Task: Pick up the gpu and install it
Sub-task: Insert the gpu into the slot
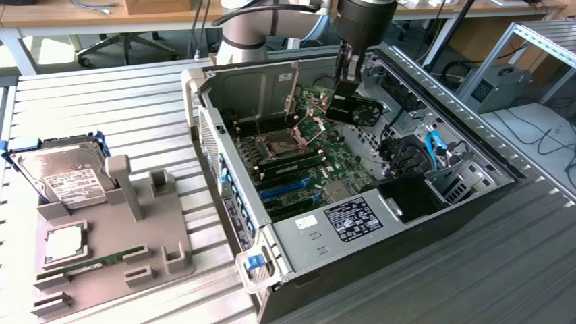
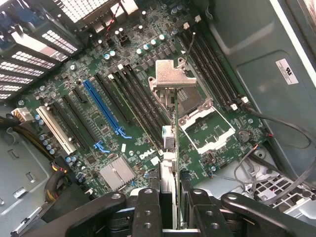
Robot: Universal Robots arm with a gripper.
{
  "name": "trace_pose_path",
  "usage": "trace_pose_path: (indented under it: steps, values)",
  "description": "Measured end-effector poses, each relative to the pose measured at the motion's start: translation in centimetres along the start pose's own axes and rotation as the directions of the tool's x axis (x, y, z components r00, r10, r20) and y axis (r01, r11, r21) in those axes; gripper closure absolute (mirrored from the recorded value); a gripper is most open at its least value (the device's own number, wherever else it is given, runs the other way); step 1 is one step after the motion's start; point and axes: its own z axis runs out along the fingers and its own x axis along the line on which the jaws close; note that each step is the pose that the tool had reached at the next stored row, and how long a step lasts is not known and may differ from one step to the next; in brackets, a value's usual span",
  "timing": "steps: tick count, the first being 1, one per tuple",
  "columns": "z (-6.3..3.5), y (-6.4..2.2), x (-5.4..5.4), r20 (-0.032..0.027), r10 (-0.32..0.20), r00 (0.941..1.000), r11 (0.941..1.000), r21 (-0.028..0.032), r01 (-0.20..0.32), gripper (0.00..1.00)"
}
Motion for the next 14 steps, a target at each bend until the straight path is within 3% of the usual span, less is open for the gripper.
trace_pose_path:
  steps: [14]
  values:
    - [0.00,0.00,0.00,0.0014,-0.043,0.9991,0.9991,-0.0012,0.043,0.73]
